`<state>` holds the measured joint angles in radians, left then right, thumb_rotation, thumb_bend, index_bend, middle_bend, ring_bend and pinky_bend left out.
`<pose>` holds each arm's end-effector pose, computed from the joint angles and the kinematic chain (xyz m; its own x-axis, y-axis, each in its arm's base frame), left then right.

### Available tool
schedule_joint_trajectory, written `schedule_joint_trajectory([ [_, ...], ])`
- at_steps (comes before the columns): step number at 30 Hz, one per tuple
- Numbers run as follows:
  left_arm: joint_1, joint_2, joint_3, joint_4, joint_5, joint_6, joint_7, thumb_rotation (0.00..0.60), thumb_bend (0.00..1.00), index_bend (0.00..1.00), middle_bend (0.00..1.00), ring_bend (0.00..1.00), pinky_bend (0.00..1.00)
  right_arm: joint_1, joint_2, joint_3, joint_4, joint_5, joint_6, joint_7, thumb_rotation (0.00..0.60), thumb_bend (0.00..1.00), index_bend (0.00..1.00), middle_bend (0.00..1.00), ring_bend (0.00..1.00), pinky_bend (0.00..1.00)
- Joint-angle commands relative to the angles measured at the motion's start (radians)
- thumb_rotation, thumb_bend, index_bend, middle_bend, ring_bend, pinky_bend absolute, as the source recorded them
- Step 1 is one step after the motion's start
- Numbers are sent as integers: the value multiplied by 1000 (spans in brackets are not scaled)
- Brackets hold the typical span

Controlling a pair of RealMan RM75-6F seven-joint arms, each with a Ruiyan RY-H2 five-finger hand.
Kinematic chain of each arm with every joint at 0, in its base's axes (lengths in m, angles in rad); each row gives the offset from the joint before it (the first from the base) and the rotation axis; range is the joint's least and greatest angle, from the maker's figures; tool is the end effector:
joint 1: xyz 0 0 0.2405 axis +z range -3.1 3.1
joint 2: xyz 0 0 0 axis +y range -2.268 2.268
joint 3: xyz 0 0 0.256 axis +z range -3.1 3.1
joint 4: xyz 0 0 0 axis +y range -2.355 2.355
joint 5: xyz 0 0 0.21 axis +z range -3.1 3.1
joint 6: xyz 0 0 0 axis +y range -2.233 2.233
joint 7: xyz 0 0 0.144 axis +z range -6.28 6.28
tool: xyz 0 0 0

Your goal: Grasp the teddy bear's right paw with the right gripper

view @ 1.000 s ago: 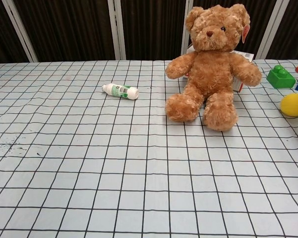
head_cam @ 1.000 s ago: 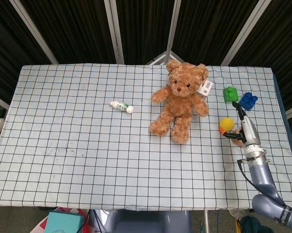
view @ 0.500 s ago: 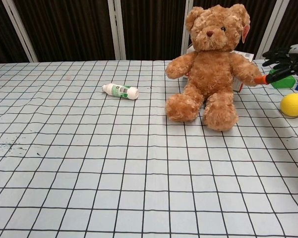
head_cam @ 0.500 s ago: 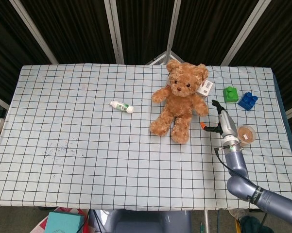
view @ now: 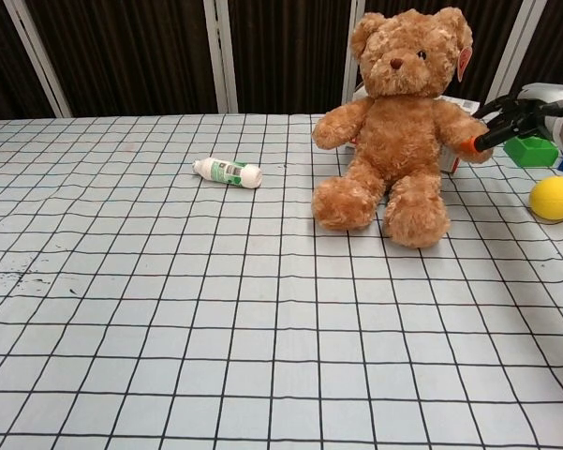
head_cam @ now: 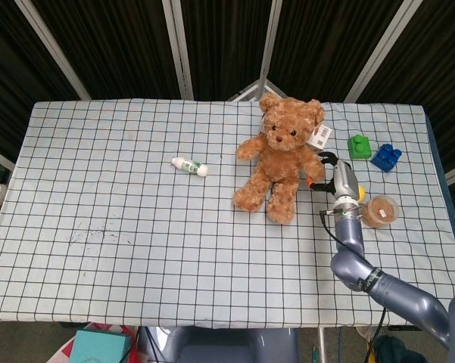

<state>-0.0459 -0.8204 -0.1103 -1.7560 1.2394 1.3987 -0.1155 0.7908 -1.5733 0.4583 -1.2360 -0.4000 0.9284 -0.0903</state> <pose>-0.3332 0.1751 0.2535 0.3913 0.0021 0.9203 0.8863 0.2682 -0.3775 -0.2130 -0.4267 0.0396 -0.2481 -0.0729 0.9660 -0.9117 0.3546 -0.2074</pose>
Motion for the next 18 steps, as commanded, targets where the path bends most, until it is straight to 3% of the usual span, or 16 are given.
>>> schedule_joint_trajectory([
  [1,-2,-1,0,0,0,-2,3,600,173,205,62,12,136,10,-20,6,26,15,4,-18,600,306,324,371,227,0],
  [5,-3,-2,0,-2,0,-3,8,600,173,205,62,12,136,13,-29,12,36,25,5,-30,600,306,366,402,256,0],
  [18,-4,-2,0,0,-4,-6,8,600,173,206,62,12,136,42,-63,42,65,77,37,-102,600,306,369,405,261,0],
])
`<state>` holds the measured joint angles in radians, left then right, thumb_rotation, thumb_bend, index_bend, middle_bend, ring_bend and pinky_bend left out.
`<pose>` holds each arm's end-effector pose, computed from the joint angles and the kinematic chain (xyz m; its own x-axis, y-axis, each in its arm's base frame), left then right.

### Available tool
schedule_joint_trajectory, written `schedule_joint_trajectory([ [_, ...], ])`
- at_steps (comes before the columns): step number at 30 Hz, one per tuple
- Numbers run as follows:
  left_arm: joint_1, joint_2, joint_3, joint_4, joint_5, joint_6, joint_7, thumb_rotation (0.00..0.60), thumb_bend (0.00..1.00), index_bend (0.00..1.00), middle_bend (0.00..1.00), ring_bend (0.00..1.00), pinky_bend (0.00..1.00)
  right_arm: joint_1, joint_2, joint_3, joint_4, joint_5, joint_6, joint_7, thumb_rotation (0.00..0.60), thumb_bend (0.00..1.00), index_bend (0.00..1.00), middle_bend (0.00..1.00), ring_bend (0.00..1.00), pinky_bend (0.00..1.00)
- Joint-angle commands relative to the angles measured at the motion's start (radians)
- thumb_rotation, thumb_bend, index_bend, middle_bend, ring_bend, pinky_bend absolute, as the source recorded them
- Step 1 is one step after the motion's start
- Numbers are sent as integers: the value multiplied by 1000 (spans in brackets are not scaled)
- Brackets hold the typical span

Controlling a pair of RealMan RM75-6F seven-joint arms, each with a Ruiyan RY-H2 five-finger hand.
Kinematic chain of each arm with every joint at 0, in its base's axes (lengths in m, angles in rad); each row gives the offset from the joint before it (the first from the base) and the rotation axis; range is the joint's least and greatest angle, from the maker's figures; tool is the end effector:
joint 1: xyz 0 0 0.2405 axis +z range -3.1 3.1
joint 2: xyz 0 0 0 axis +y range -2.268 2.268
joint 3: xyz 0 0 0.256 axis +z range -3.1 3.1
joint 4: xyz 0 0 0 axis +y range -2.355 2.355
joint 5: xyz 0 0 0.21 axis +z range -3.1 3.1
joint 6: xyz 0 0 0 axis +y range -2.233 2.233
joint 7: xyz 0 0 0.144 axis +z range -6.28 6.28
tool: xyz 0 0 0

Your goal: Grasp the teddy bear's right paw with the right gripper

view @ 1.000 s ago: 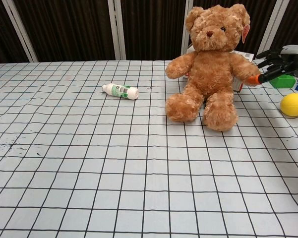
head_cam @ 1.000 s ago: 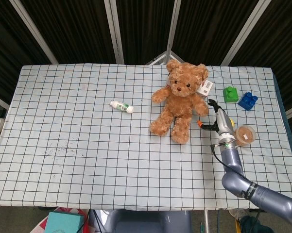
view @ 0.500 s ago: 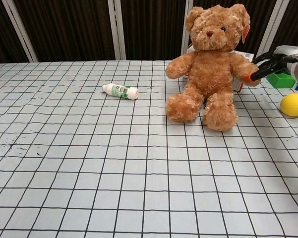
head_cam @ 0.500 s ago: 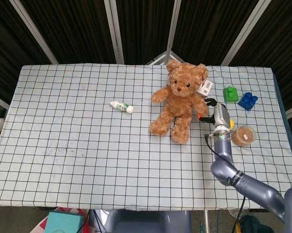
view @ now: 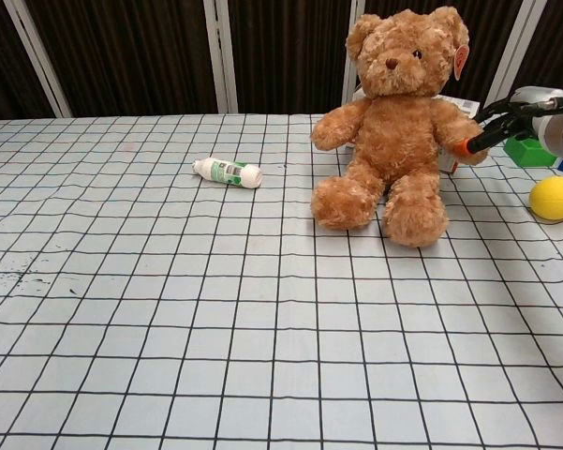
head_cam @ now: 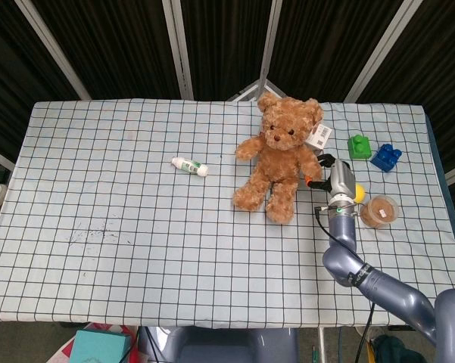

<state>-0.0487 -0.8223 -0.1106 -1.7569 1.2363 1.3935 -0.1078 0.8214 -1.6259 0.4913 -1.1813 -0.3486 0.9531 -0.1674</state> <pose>-0.3332 0.1760 0.2523 0.3939 0.0074 0.9191 0.8845 0.2689 -0.3812 -0.2073 -0.4336 0.0315 -0.2239 -0.0546 0.9731 -0.9040 0.3847 -0.1864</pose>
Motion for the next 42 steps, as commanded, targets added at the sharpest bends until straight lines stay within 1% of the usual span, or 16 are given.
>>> schedule_joint_trajectory([
  [1,-1,0,0,1,-1,-2,1,600,173,207,62,12,136,15,-13,12,13,37,14,-34,600,306,369,405,261,0],
  [3,-2,0,0,1,-1,-3,1,600,173,208,62,12,137,24,-20,21,20,59,16,-52,600,306,369,405,265,0],
  [5,-2,0,0,2,-3,-5,1,600,173,211,62,12,136,30,-26,29,30,76,15,-65,600,306,393,417,300,0],
  [8,-4,-1,-1,4,-8,-8,2,600,173,218,62,12,136,38,-46,48,55,92,37,-67,600,306,549,519,414,4],
  [10,-4,0,-2,4,-10,-10,2,600,173,220,62,12,136,42,-60,61,73,90,62,-56,600,315,652,592,481,34],
  [12,-4,0,-2,4,-10,-9,1,600,173,220,62,12,136,43,-74,68,91,80,84,-48,600,349,693,624,509,58],
  [14,-3,0,-3,5,-11,-9,0,600,173,220,62,12,136,42,-82,70,99,72,93,-47,600,391,703,633,514,61],
  [16,-3,0,-3,5,-11,-9,-2,600,173,220,62,12,136,37,-83,75,97,66,92,-45,600,407,708,637,516,61],
  [29,-3,1,-3,5,-7,-8,-6,600,173,220,62,12,136,14,-68,89,36,16,104,-57,600,409,709,638,516,61],
  [34,-2,1,-2,5,-5,-6,-6,600,173,220,62,12,136,-1,-80,78,44,31,73,-69,600,417,715,641,519,61],
  [37,-2,1,-3,5,-8,-7,-6,600,173,220,62,12,136,0,-77,85,42,23,79,-72,600,419,717,644,521,61],
  [42,-4,-1,-3,4,-9,-9,0,600,173,220,62,12,136,3,-58,100,4,-2,115,-86,600,418,718,644,521,61],
])
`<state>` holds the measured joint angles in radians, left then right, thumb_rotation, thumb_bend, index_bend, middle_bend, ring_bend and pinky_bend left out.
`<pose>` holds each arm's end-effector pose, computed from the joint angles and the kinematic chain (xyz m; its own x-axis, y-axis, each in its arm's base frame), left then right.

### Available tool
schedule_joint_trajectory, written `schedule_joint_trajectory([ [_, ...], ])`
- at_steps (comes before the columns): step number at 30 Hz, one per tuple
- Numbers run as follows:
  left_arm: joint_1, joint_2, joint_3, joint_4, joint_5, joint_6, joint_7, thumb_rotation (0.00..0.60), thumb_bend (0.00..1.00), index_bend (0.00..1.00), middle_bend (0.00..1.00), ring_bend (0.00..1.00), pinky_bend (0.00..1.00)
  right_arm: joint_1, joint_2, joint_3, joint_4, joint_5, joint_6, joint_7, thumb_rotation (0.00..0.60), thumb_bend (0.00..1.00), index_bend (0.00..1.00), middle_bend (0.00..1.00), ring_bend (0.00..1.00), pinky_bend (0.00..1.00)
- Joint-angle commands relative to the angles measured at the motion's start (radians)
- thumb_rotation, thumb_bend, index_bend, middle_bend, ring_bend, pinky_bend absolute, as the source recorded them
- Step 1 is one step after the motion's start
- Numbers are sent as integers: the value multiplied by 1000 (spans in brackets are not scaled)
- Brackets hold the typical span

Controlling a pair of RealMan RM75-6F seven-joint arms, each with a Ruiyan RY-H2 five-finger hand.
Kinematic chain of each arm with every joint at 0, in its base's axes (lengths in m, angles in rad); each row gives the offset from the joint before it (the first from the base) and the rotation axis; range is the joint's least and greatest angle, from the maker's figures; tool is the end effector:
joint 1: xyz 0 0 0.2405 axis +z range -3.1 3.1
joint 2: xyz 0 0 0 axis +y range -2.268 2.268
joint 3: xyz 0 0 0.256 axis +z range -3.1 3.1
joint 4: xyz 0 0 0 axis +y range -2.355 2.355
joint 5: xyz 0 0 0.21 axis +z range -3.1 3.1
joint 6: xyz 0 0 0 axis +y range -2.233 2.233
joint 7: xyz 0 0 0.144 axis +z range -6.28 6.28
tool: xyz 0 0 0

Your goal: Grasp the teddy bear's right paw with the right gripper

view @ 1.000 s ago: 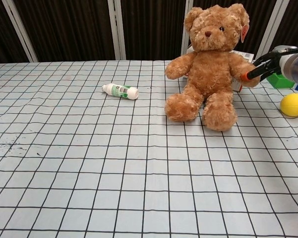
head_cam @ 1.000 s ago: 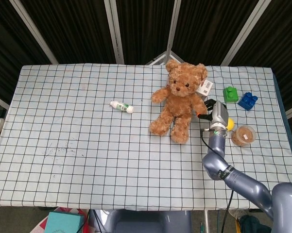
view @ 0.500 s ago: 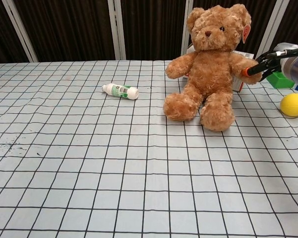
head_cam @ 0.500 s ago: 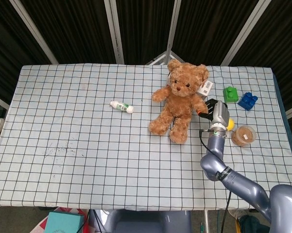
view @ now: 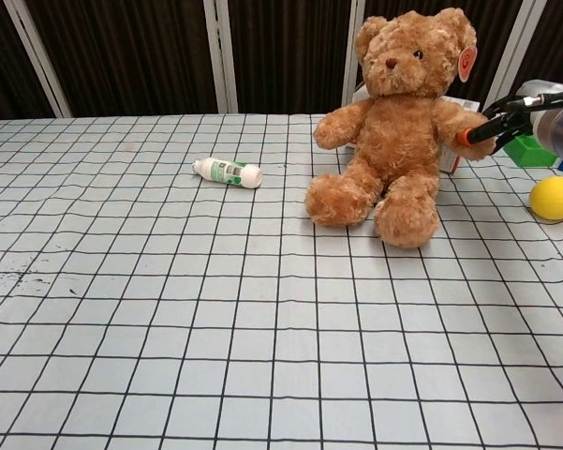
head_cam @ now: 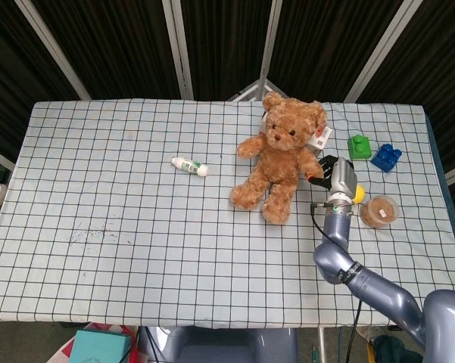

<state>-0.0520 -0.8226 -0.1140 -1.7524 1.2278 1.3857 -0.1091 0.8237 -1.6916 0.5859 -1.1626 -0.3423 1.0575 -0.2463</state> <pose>-0.3346 0.1775 0.2529 0.3934 0.0084 0.9193 0.8832 0.2743 -0.3804 -0.1973 -0.4362 0.0320 -0.2169 0.0377 0.9755 -0.8837 0.4170 -0.2126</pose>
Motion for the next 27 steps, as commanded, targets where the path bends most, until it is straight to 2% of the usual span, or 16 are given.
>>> schedule_joint_trajectory([
  [1,-1,-1,0,-1,0,-2,3,600,173,220,62,12,136,0,9,6,-19,-9,13,-9,600,418,718,644,521,61],
  [7,1,-1,1,-3,2,2,5,600,173,220,62,12,136,-9,-1,-5,-18,2,-3,-23,600,419,717,644,521,61],
  [19,0,-1,1,-3,3,1,5,600,173,220,62,12,136,-4,15,22,-47,-14,21,-29,600,428,719,644,521,61],
  [27,2,0,2,-5,4,6,6,600,173,220,62,12,136,-11,-7,8,-12,5,-20,-25,600,428,719,644,521,61],
])
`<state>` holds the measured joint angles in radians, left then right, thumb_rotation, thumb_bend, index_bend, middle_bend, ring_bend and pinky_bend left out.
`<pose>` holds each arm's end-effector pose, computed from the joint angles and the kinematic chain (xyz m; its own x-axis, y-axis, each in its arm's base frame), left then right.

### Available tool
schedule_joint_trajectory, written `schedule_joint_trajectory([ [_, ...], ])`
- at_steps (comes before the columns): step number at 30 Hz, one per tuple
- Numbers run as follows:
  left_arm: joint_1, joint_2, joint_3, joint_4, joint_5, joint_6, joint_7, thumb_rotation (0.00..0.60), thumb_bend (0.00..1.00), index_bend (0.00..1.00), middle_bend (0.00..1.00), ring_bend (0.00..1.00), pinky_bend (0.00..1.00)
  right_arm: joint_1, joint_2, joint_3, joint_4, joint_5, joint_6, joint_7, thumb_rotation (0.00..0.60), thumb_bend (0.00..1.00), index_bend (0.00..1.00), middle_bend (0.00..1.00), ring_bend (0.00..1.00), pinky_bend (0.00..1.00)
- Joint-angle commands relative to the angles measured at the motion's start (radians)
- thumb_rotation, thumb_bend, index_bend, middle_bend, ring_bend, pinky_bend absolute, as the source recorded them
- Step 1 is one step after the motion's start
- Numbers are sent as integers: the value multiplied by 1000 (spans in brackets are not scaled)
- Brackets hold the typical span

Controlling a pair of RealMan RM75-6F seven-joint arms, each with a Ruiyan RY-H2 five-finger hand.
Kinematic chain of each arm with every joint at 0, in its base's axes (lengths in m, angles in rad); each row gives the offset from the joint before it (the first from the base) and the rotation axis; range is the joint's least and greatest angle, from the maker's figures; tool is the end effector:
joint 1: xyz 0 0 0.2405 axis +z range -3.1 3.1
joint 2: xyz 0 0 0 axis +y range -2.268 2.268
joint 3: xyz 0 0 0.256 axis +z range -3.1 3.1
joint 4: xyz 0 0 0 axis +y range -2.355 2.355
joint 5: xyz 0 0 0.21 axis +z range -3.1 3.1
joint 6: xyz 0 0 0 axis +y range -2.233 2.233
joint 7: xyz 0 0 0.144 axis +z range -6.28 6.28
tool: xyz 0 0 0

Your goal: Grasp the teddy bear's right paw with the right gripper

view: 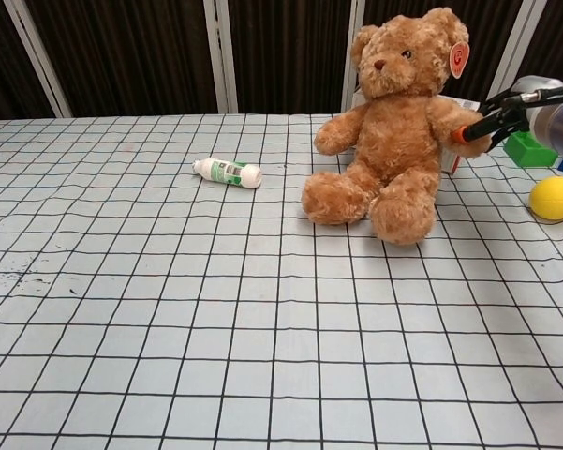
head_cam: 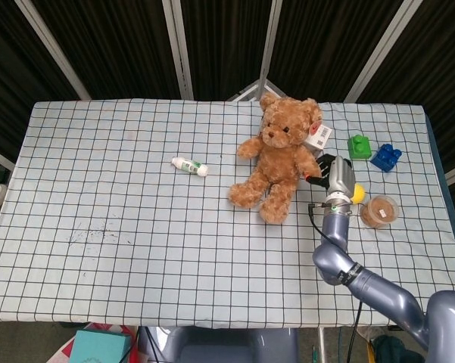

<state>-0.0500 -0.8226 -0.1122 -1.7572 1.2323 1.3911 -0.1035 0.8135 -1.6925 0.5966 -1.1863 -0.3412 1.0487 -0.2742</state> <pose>-0.3334 0.1766 0.2523 0.3960 0.0083 0.9182 0.8829 0.2712 -0.3832 -0.1942 -0.4333 0.0284 -0.2187 0.0115 0.9757 -0.8861 0.4164 -0.2035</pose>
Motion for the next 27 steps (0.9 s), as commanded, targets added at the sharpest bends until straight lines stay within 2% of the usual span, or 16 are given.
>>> schedule_joint_trajectory([
  [1,0,0,0,1,-1,1,0,600,173,220,62,12,136,-1,-8,-1,18,4,-16,6,600,428,719,644,521,61],
  [9,-3,-2,-1,1,-5,-6,5,600,173,220,62,12,136,11,12,22,-15,-29,11,10,600,428,719,644,521,61],
  [13,-1,-2,-1,-1,-3,-1,5,600,173,220,62,12,136,3,6,7,-12,-23,8,4,600,428,719,644,521,61],
  [19,1,-1,0,0,-1,2,1,600,173,220,62,12,136,-5,-28,-17,56,-19,-49,23,600,428,721,644,521,61],
  [27,0,-2,-1,-1,-5,1,7,600,173,220,62,12,136,17,-46,-3,92,-129,-52,98,600,447,734,644,521,61],
])
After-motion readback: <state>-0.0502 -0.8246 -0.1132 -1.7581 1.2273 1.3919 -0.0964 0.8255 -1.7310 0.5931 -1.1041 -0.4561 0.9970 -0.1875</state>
